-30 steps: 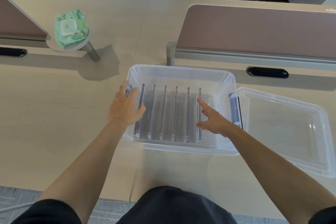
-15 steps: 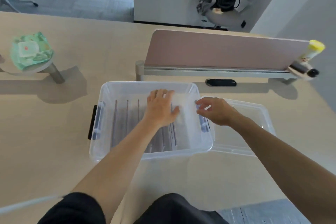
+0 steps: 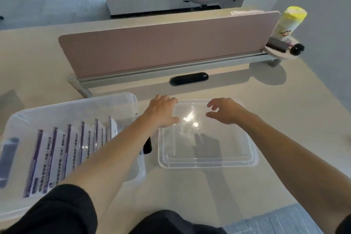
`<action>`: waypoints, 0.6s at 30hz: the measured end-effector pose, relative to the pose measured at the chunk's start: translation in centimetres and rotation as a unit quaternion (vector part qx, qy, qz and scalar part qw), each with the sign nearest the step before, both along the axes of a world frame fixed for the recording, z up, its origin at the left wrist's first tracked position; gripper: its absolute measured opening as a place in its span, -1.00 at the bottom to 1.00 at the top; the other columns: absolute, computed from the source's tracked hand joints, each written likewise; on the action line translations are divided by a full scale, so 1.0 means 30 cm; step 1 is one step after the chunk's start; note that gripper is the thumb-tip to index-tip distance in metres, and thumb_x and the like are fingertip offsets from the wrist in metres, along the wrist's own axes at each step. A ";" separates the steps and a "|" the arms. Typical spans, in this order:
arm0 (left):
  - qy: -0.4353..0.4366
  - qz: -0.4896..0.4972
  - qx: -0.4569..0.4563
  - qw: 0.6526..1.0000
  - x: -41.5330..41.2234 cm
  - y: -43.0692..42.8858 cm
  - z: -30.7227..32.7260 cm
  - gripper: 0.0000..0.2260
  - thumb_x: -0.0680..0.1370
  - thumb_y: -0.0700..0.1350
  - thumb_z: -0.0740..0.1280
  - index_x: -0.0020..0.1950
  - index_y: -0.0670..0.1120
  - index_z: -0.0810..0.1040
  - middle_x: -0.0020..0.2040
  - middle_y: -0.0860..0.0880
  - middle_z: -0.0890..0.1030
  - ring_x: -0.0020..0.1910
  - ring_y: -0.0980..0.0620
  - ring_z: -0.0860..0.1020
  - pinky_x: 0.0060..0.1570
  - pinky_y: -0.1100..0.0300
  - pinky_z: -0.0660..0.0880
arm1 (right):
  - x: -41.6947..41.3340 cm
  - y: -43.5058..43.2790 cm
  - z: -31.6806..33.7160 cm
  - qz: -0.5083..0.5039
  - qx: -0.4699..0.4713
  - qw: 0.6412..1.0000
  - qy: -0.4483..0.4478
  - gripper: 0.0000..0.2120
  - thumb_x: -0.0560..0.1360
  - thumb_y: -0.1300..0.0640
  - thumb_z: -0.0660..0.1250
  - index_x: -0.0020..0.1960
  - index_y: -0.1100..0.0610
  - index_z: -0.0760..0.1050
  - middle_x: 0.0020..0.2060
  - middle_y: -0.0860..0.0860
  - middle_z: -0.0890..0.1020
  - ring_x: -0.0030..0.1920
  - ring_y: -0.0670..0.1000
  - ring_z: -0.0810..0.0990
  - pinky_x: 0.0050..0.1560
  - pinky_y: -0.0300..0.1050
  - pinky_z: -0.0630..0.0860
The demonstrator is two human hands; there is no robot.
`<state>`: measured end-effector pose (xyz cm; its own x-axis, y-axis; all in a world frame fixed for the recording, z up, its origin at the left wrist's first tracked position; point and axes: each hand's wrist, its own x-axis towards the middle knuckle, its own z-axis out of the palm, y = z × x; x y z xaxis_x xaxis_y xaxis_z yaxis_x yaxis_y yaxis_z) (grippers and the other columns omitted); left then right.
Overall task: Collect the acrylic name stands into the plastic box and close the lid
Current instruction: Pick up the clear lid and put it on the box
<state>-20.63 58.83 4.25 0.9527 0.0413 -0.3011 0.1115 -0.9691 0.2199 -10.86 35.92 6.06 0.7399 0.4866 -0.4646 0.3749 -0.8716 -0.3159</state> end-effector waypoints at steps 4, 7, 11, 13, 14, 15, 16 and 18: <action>0.100 -0.003 0.066 0.993 0.146 -0.068 -0.111 -0.14 0.31 0.28 0.49 0.47 -0.08 0.27 0.38 -0.11 0.41 0.34 -0.17 0.35 0.29 -0.06 0.37 | 0.151 -0.070 -0.119 0.125 -0.161 0.975 -0.086 -0.37 0.49 -0.30 0.29 0.47 -0.07 0.30 0.37 0.03 0.47 0.34 0.14 0.45 0.33 0.17 0.36; 0.126 0.023 0.061 0.990 0.223 -0.107 -0.187 -0.03 0.26 0.31 0.51 0.50 -0.10 0.21 0.44 -0.13 0.35 0.40 -0.16 0.31 0.35 -0.05 0.31 | 0.245 -0.092 -0.188 0.160 -0.180 0.966 -0.090 -0.28 0.44 -0.32 0.32 0.49 -0.01 0.26 0.35 0.07 0.44 0.33 0.18 0.43 0.29 0.17 0.36; 0.140 0.042 0.049 0.988 0.304 -0.132 -0.279 0.15 0.20 0.41 0.48 0.57 -0.11 0.05 0.55 -0.12 0.16 0.52 -0.14 0.15 0.47 -0.05 0.14 | 0.345 -0.095 -0.295 0.177 -0.173 0.967 -0.060 -0.11 0.35 -0.40 0.37 0.51 -0.01 0.18 0.38 0.08 0.41 0.37 0.20 0.39 0.34 0.24 0.28; 0.154 0.043 0.061 0.985 0.328 -0.137 -0.325 0.22 0.14 0.42 0.49 0.58 -0.07 -0.02 0.57 -0.11 0.09 0.54 -0.14 0.08 0.49 -0.10 0.06 | 0.381 -0.090 -0.350 0.180 -0.178 0.966 -0.047 0.01 0.26 -0.47 0.38 0.53 -0.01 0.12 0.38 0.10 0.40 0.38 0.21 0.36 0.35 0.28 0.21; 0.157 0.042 0.067 0.984 0.338 -0.138 -0.345 0.24 0.12 0.41 0.51 0.58 -0.06 -0.03 0.56 -0.11 0.09 0.54 -0.14 0.06 0.49 -0.12 0.04 | 0.397 -0.087 -0.375 0.182 -0.179 0.966 -0.045 0.06 0.22 -0.50 0.39 0.53 -0.01 0.10 0.38 0.12 0.39 0.38 0.22 0.35 0.35 0.29 0.20; 0.156 0.040 0.073 0.984 0.349 -0.140 -0.363 0.24 0.11 0.39 0.53 0.57 -0.04 -0.04 0.54 -0.11 0.11 0.53 -0.14 0.07 0.49 -0.13 0.03 | 0.411 -0.083 -0.398 0.185 -0.178 0.965 -0.049 0.10 0.18 -0.52 0.40 0.52 0.00 0.10 0.37 0.13 0.37 0.38 0.23 0.34 0.35 0.29 0.21; 0.155 0.035 0.081 0.984 0.361 -0.141 -0.376 0.24 0.10 0.37 0.55 0.57 -0.03 -0.03 0.51 -0.11 0.15 0.51 -0.15 0.09 0.49 -0.14 0.02 | 0.424 -0.080 -0.419 0.190 -0.175 0.964 -0.057 0.11 0.16 -0.53 0.40 0.50 0.00 0.11 0.36 0.14 0.35 0.36 0.24 0.34 0.35 0.30 0.22; 0.158 0.023 0.101 0.982 0.394 -0.145 -0.387 0.23 0.06 0.35 0.57 0.55 0.01 0.02 0.40 -0.12 0.26 0.44 -0.15 0.20 0.50 -0.14 -0.03 | 0.445 -0.075 -0.452 0.190 -0.173 0.964 -0.061 0.08 0.15 -0.52 0.42 0.46 0.02 0.14 0.35 0.15 0.31 0.34 0.24 0.34 0.35 0.29 0.26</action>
